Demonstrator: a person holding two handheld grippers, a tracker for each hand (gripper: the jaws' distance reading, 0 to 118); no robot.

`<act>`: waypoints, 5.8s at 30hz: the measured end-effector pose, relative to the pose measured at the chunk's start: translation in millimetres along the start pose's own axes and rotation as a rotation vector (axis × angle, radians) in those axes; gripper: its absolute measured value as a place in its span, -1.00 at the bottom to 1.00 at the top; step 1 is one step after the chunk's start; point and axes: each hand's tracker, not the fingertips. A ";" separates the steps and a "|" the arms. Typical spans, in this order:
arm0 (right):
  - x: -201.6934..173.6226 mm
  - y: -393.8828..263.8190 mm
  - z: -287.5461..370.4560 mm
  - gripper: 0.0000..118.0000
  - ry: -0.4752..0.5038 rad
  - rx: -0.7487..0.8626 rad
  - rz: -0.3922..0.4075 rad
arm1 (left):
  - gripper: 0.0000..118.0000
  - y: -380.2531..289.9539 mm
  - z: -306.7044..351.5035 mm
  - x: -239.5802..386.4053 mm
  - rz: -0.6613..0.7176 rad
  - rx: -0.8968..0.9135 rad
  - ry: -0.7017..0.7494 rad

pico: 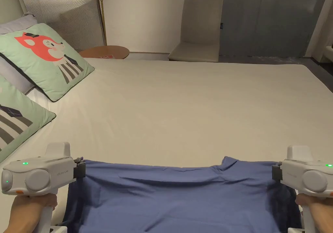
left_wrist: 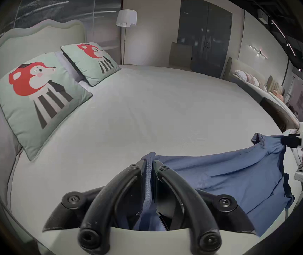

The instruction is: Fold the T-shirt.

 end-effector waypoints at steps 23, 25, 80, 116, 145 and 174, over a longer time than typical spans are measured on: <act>13.7 -186.6 138.2 -0.95 0.009 -0.026 -0.081 | -0.95 -162.3 89.6 -31.9 0.072 -0.106 0.047; 10.4 -199.0 135.4 -0.95 -0.015 -0.062 -0.104 | -0.95 -173.2 85.4 -31.5 0.078 -0.128 0.055; -126.1 -80.2 216.6 -0.98 -0.074 0.584 0.105 | -1.00 -69.4 131.8 -40.7 0.395 0.216 -0.367; -124.7 -91.3 178.7 -0.98 -0.074 0.455 0.119 | -0.86 -141.9 73.5 -125.1 0.485 -0.169 -0.400; -91.2 -104.7 211.1 -0.98 -0.059 0.503 0.069 | -0.88 -116.9 68.8 100.3 0.106 -0.260 -0.360; -83.1 -103.6 216.3 -0.98 -0.067 0.492 0.059 | -1.00 -157.8 98.9 100.4 -0.151 0.173 0.021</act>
